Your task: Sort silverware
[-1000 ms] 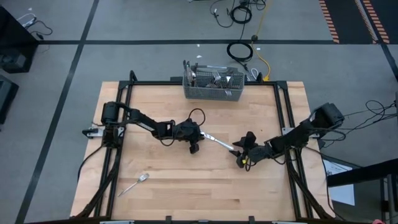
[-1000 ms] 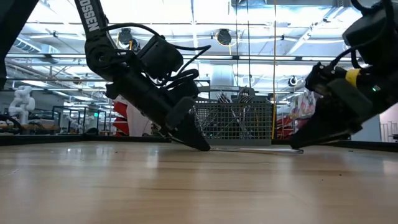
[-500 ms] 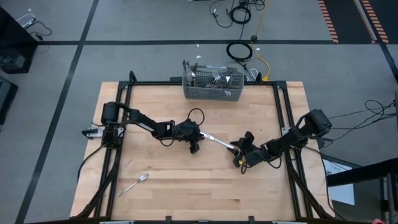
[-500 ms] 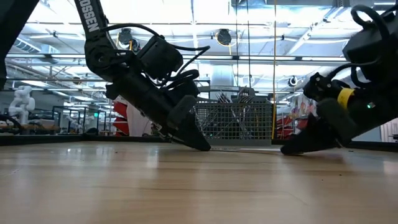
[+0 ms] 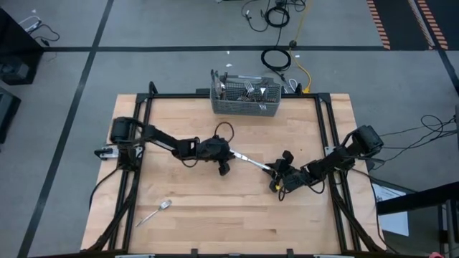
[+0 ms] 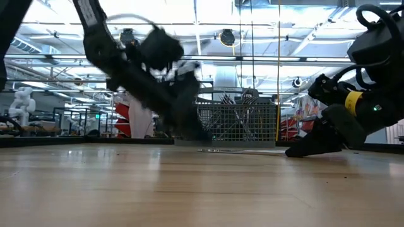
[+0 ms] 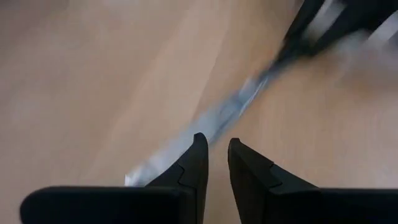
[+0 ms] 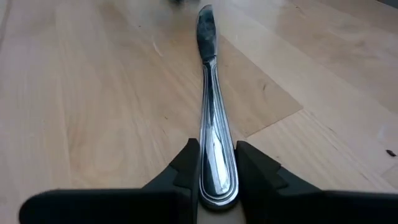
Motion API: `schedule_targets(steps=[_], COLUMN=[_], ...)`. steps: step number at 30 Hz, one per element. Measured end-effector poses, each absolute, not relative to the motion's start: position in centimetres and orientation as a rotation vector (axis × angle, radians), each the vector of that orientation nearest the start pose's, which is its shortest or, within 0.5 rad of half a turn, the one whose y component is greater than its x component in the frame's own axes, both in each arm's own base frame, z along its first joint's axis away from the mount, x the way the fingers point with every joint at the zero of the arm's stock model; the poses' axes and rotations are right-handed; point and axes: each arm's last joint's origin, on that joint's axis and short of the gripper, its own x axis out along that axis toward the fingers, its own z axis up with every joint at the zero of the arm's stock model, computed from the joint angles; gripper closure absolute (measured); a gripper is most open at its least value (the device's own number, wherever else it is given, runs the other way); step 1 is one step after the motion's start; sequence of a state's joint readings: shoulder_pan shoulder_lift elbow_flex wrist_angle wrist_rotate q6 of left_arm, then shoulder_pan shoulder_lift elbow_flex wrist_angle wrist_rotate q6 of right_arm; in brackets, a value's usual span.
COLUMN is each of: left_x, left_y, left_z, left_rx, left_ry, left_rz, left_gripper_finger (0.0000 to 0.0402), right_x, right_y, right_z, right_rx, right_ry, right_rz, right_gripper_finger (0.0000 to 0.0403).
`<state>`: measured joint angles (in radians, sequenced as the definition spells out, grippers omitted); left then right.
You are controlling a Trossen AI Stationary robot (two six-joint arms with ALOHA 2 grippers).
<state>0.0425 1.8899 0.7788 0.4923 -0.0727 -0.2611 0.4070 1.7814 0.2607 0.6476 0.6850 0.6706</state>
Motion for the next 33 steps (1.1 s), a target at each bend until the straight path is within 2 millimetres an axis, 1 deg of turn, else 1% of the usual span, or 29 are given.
schedule_targets(steps=[2,5,8,9,11,14,17,21,24,29,33], left_x=[34.7,34.2,33.3,33.0,32.6,32.2,32.2,32.3,32.3,31.9,31.0], left_y=[1.7,1.8,2.1,2.3,2.8,3.3,3.3,3.3,3.3,2.9,2.7], left_z=[13.1,16.4,18.6,19.0,19.4,19.3,19.1,18.5,18.6,19.5,20.7], left_rx=[-0.240,-0.192,-0.095,-0.074,-0.057,-0.057,-0.054,-0.050,-0.047,-0.025,-0.015], left_ry=[0.505,0.413,0.393,0.397,0.416,0.457,0.469,0.500,0.492,0.473,0.485], left_rz=[0.182,0.198,0.268,0.294,0.324,0.343,0.344,0.344,0.358,0.392,0.406], left_gripper_finger=[0.0332,0.0332,0.0332,0.0332,0.0332,0.0332,0.0332,0.0332,0.0332,0.0332,0.0332], right_x=[19.6,19.7,19.8,19.9,20.1,20.6,21.5,22.6,23.6,25.0,26.0], right_y=[6.4,6.5,6.5,6.4,6.3,5.9,5.7,5.4,5.1,4.8,4.6], right_z=[5.2,5.6,6.2,6.5,7.1,7.9,9.2,10.5,11.6,13.0,14.1], right_rx=[0.182,0.186,0.195,0.199,0.204,0.174,0.146,0.067,0.024,-0.042,-0.097], right_ry=[0.607,0.592,0.586,0.576,0.561,0.547,0.521,0.537,0.531,0.534,0.529], right_rz=[-0.489,-0.476,-0.464,-0.464,-0.459,-0.460,-0.476,-0.487,-0.497,-0.501,-0.501], right_gripper_finger=[0.0342,0.0342,0.0342,0.0342,0.0342,0.0342,0.0342,0.0342,0.0342,0.0342,0.0342])
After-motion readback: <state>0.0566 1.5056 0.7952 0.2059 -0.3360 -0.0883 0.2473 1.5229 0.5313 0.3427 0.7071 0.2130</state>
